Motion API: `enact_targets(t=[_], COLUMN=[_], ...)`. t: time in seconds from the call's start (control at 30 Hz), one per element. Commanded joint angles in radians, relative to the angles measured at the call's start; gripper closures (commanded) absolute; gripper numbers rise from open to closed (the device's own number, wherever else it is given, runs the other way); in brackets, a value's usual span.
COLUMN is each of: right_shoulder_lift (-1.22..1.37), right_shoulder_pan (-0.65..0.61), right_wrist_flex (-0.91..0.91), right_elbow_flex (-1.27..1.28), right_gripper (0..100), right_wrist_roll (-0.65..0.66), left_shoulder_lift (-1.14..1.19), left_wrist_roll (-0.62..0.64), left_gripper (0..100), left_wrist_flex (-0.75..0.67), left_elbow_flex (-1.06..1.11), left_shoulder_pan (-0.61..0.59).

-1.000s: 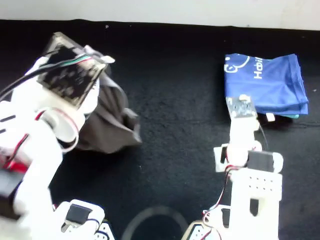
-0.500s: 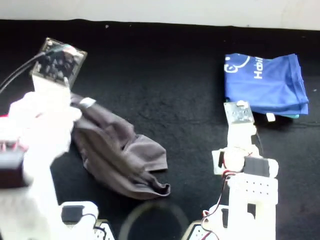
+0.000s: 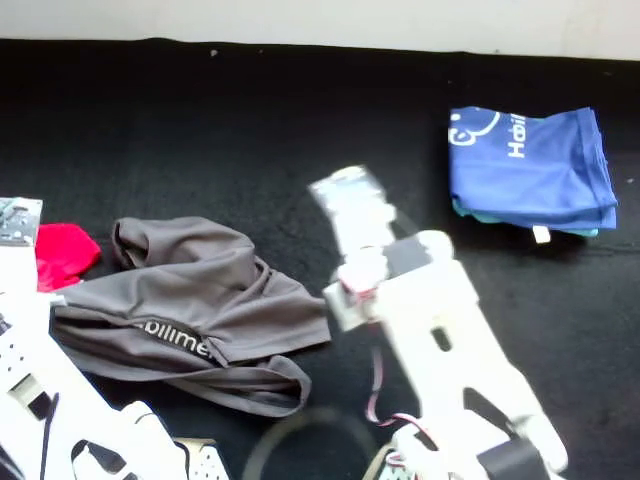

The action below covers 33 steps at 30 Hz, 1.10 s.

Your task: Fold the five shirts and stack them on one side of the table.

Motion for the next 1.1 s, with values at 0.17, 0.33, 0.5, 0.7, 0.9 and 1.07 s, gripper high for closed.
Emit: enact_targets(t=[0.17,0.33,0.5,0.7,0.9,1.07], right_shoulder_lift=[0.229,0.298,0.363,0.495,0.509,0.489], right_shoulder_pan=[-0.071,-0.16,-0.209,-0.205,-0.18,-0.091], right_wrist_flex=[-0.122,-0.211,-0.3,-0.372,-0.354,-0.351], right_elbow_flex=[-0.054,-0.054,-0.054,-0.058,-0.113,-0.114], right_gripper=[83.3,83.3,83.3,83.4,98.8,99.2], right_wrist_roll=[-0.003,-0.003,-0.009,-0.005,-0.006,-0.006], left_shoulder_lift=[-0.018,-0.016,-0.015,-0.013,-0.013,-0.013], left_wrist_roll=[-0.017,-0.018,-0.017,-0.017,-0.017,-0.015], left_gripper=[99,99,99,99,99,99], left_wrist_flex=[-0.023,-0.026,-0.023,-0.023,-0.023,-0.023], left_elbow_flex=[0.005,0.005,0.005,0.005,0.005,0.007], left_shoulder_pan=[-0.01,0.012,0.03,0.022,0.022,0.03])
